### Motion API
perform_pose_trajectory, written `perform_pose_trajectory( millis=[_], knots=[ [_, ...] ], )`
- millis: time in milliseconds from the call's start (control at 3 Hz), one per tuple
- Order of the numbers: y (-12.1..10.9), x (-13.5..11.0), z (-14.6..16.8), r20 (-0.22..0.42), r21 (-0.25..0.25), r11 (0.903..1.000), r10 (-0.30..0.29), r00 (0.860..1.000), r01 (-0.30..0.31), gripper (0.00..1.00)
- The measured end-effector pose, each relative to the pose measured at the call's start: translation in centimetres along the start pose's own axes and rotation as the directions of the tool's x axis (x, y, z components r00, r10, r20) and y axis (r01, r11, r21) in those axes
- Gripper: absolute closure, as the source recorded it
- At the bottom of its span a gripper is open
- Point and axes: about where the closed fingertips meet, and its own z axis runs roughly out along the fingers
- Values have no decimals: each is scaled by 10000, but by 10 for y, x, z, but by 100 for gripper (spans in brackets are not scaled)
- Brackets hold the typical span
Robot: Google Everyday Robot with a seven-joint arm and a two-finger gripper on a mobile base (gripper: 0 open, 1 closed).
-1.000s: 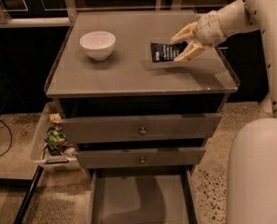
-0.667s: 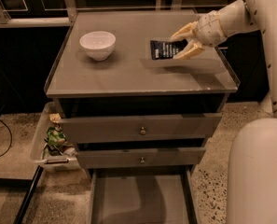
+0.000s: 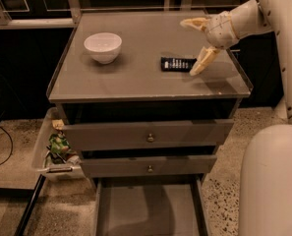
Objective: Pick rxbar blueberry from bottom drawer and place on counter
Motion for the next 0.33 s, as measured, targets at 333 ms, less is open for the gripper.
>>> perform_pose_trajectory(
  millis=[333],
  knots=[
    [0, 0, 0, 0, 0, 10000, 0, 10000, 0, 0]
  ],
)
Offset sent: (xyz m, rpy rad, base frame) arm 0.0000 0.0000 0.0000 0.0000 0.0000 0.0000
